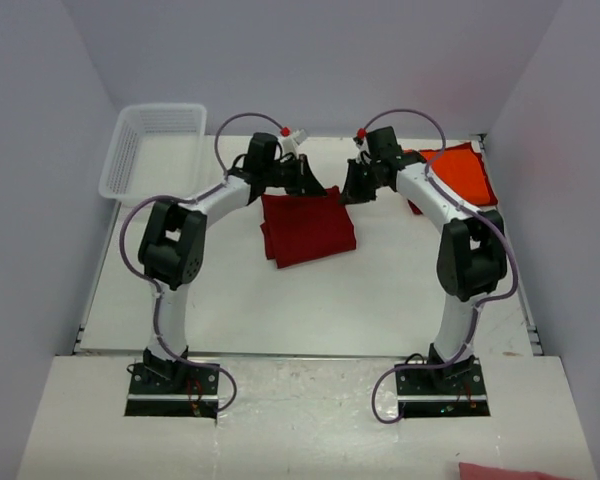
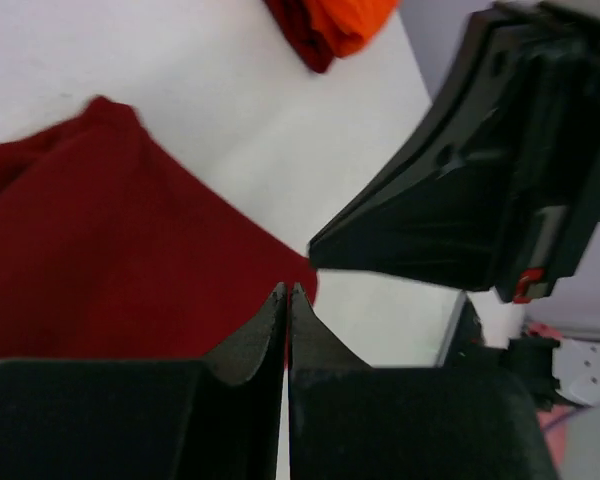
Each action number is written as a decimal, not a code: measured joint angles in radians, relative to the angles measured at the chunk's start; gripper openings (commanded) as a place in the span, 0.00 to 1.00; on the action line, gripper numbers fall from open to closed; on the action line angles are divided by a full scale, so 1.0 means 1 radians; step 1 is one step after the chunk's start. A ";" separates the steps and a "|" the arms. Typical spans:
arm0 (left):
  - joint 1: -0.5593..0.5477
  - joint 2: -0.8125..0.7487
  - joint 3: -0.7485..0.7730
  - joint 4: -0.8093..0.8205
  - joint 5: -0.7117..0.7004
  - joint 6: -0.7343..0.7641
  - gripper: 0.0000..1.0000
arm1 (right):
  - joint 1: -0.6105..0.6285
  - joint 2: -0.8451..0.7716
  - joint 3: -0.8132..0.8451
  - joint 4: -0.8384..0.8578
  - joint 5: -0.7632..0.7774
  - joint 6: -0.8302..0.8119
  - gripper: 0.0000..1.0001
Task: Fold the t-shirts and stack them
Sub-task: Fold the long partially folded tshirt into a neat square
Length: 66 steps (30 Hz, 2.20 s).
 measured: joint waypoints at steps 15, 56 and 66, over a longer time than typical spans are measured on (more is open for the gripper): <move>-0.009 0.411 0.106 0.457 0.414 -0.294 0.00 | -0.045 0.061 -0.309 0.360 -0.676 0.215 0.00; 0.111 0.591 0.168 0.755 0.494 -0.504 0.00 | -0.076 0.147 -0.481 0.409 -0.492 0.537 0.00; 0.117 0.493 -0.019 0.770 0.484 -0.484 0.00 | -0.053 0.024 -0.715 0.571 -0.507 0.561 0.00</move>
